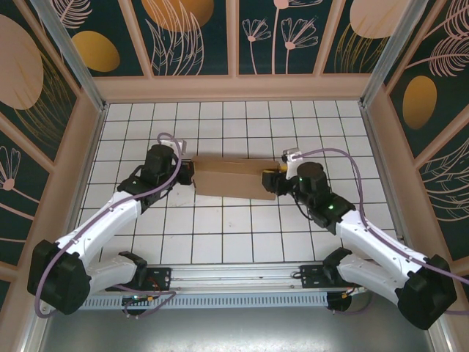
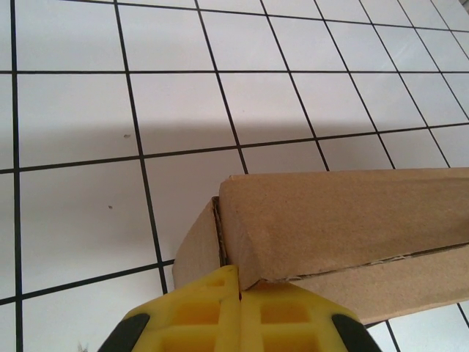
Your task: Fold the paper box
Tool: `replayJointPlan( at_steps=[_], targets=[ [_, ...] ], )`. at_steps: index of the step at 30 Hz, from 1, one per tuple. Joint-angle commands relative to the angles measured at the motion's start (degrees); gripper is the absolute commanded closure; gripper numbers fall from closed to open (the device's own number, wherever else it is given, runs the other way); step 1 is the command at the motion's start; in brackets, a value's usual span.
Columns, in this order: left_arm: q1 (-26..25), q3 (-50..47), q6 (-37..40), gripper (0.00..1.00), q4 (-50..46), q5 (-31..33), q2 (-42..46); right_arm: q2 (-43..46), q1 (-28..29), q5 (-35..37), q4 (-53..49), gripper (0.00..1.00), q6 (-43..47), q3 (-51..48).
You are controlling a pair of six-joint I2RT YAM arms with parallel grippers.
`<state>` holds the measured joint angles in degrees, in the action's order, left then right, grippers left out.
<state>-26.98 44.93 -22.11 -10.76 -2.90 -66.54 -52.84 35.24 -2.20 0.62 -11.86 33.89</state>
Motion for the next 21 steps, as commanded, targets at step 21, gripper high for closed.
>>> replayJointPlan(
  at_steps=[21],
  targets=[
    [-2.55,-0.44,0.79,1.00,-9.45,-0.65,-2.53,-6.01,-12.92,-11.69,-6.21,0.63,-20.84,9.26]
  ],
)
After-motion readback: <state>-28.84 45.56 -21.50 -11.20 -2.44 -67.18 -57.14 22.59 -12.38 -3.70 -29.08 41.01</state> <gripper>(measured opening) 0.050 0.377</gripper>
